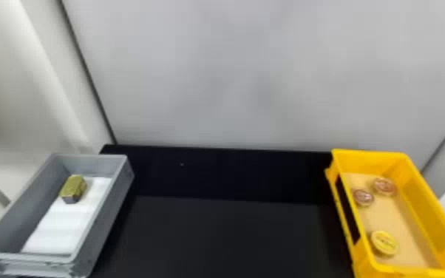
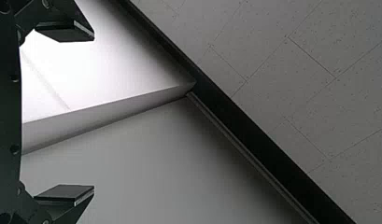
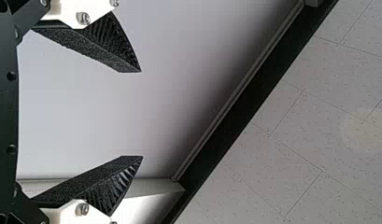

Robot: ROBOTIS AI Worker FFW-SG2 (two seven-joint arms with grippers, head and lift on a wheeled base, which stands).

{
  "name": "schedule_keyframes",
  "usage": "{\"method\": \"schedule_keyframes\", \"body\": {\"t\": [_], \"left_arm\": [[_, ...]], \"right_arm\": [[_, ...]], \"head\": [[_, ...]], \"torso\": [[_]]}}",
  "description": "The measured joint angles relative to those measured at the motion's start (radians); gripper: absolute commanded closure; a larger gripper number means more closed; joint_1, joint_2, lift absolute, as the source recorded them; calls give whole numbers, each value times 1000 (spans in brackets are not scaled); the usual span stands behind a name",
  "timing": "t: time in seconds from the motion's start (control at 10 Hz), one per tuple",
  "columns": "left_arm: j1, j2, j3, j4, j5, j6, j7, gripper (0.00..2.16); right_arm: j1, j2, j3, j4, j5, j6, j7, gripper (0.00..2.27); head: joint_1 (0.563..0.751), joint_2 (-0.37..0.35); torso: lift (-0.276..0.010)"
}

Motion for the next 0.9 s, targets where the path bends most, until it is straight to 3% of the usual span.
{"method": "schedule_keyframes", "body": {"t": [0.5, 0.7, 0.9], "left_arm": [[18, -12, 16, -2, -6, -10, 1, 125], [28, -21, 22, -13, -6, -3, 2, 125], [44, -17, 47, -44, -9, 36, -4, 125]], "right_arm": [[18, 2, 9, -9, -22, 41, -9, 134], [71, 33, 7, -23, -16, 40, -10, 134], [102, 51, 32, -23, 20, 36, 1, 134]], "head": [[663, 54], [663, 54], [663, 54]], "torso": [[-10], [-10], [-10]]}}
